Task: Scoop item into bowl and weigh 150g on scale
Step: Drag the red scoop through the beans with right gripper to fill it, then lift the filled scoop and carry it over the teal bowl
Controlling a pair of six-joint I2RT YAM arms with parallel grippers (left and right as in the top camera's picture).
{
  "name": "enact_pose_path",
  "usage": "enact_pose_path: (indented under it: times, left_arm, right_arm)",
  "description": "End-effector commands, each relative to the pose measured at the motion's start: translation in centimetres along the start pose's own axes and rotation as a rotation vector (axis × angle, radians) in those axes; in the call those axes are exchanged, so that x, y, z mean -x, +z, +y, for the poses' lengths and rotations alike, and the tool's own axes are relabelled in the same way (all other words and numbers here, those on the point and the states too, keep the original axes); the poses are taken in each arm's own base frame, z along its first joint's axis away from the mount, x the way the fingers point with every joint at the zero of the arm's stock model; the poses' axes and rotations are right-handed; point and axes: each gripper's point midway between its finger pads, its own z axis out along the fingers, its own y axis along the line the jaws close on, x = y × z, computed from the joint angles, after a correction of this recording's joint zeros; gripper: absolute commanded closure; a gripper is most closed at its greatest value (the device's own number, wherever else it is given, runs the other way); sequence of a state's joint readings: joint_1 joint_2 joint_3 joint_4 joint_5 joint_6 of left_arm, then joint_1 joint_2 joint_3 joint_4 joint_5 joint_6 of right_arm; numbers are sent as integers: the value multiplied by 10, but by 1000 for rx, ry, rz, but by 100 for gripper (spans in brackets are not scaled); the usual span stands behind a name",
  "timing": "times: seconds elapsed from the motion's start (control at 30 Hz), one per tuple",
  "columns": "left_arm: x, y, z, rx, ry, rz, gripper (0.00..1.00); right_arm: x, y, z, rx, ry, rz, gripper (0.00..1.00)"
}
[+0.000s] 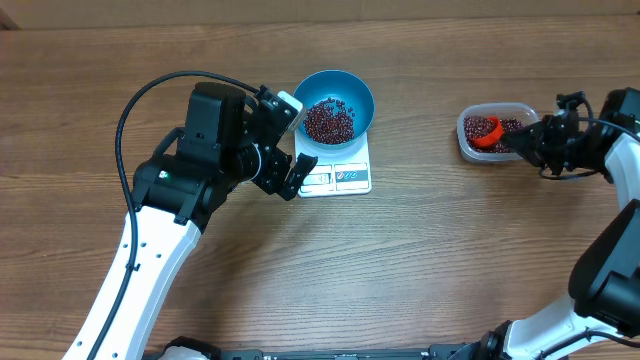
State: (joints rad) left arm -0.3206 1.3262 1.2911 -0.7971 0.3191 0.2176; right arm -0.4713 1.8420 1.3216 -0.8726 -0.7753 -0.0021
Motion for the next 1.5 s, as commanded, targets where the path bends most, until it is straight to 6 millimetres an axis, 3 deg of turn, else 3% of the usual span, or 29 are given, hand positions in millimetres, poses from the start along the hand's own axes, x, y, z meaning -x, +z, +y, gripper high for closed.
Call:
enact_pose_path:
  times: [0.0,0.33,0.57,1.13,1.47]
  left_arm:
    - [7,-7,-3,-8,31,-27,0]
    - [7,-7,-3,-8,31,-27,0]
    - [7,-7,-3,-8,31,-27,0]
    - [7,-7,-3,-8,31,-27,0]
    - [7,-7,-3,-8,31,-27,0]
  right_arm:
    - [-2,-2,2,52,-28,5,97]
    - [0,-11,-8,46,4,-12,96]
    - [0,-20,-4,112,-11,-23,96]
    - [-5,-28,15,247,-53,-26,96]
    - [-6,-34,45,407,-70,-29,96]
